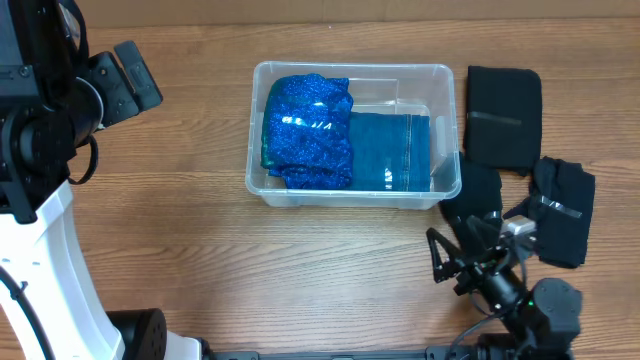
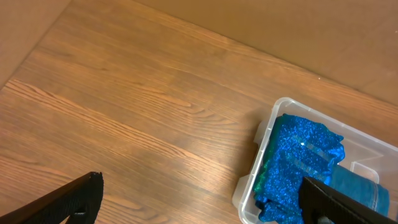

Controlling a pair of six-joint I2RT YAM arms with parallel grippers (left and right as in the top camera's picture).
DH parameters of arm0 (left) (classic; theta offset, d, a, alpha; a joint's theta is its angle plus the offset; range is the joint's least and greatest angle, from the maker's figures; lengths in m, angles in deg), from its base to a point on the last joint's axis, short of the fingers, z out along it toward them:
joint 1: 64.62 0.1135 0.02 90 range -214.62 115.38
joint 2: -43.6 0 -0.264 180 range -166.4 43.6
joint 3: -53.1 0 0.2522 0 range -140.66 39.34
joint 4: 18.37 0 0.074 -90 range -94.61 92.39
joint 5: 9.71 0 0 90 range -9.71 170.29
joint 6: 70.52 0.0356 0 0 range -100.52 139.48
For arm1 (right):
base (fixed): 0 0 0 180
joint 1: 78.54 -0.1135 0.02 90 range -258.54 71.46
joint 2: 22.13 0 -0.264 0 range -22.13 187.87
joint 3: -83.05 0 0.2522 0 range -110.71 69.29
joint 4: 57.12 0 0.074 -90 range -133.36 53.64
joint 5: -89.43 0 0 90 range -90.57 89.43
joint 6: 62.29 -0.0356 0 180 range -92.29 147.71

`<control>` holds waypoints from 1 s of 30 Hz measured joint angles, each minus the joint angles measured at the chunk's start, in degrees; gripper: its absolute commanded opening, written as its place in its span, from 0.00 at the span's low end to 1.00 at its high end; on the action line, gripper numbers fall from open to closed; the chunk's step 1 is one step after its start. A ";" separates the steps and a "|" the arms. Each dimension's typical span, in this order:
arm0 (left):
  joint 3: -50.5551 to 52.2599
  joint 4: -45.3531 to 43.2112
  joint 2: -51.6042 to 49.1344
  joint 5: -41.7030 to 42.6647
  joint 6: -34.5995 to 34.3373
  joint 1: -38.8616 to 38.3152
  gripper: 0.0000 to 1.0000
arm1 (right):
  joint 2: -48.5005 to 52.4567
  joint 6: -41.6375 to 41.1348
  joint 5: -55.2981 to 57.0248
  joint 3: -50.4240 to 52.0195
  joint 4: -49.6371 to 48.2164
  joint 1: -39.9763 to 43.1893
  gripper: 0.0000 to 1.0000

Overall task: Pack container
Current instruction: 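Raise the left gripper away from the bin, then grasp the front black folded garment with the right gripper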

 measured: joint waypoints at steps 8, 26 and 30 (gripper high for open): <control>0.00 0.07 0.00 0.04 0.04 0.00 1.00 | 24.48 0.28 5.49 -20.70 12.07 0.00 1.00; 0.00 0.04 0.00 0.00 0.13 0.00 1.00 | 68.87 -1.16 4.50 -38.62 13.99 19.52 1.00; 0.00 0.04 0.00 0.02 0.13 0.00 1.00 | 76.06 -0.17 3.78 -38.66 16.11 25.38 1.00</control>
